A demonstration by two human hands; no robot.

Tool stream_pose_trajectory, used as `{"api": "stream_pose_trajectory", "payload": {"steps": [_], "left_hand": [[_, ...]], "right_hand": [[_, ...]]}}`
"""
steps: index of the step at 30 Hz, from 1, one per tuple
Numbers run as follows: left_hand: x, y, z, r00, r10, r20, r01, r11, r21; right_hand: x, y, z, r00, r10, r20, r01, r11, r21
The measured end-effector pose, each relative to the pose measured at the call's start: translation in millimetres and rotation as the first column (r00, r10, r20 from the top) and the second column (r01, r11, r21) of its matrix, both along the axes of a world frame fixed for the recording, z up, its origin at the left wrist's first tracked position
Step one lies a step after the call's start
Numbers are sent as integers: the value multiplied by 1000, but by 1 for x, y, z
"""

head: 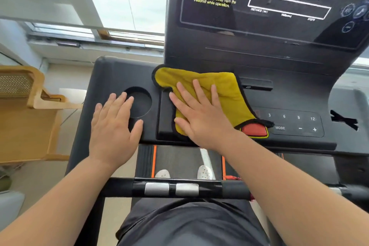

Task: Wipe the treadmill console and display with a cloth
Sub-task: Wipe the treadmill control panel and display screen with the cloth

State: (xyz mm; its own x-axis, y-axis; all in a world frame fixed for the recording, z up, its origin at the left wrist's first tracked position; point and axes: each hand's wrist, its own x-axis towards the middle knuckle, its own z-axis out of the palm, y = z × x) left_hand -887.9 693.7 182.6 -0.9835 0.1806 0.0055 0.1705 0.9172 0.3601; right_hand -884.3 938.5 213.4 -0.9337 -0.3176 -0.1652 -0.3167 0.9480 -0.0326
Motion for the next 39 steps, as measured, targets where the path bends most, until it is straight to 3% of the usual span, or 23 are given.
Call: {"api": "stream_pose_trajectory", "payload": {"steps": [6, 9, 11, 14, 20, 24, 26, 30, 33, 35, 39], "left_hand": [[0, 3, -2, 999, -4, -34, 3, 999, -42], [0, 1, -1, 1000, -5, -13, 5, 1000, -23], [1, -1, -1, 1000, -13, -3, 13, 1000, -21], [2, -1, -2, 1000, -23, -6, 23, 998, -55], [2, 0, -4, 999, -33, -3, 32, 994, -103], [2, 0, -4, 999, -32, -15, 29, 992, -120], [2, 1, -3, 999, -29, -16, 27, 993, -112], [2, 1, -4, 999, -31, -9, 30, 994, -109], [2, 0, -4, 999, -31, -8, 30, 994, -103], [2, 1, -3, 1000, -24, -6, 24, 995, -96], [2, 3, -1, 1000, 3, -8, -3, 998, -57]], "right_hand": [[32, -35, -17, 996, 93, 8, -93, 995, -21], [39, 2, -21, 983, -185, -18, 185, 983, -10], [39, 34, -18, 913, -408, -15, 408, 912, 32], [33, 38, -12, 862, -507, -1, 505, 859, 88], [9, -37, -13, 963, -268, 26, 268, 963, -20], [12, -38, -14, 995, -96, 30, 97, 994, -42], [18, -13, -14, 992, -127, 24, 128, 990, -51], [27, 40, -11, 920, -391, 39, 392, 919, -38], [18, 24, -9, 867, -496, 42, 498, 867, -37], [9, -7, -8, 890, -452, 62, 455, 888, -65], [7, -46, -10, 982, -172, 72, 178, 980, -93]]}}
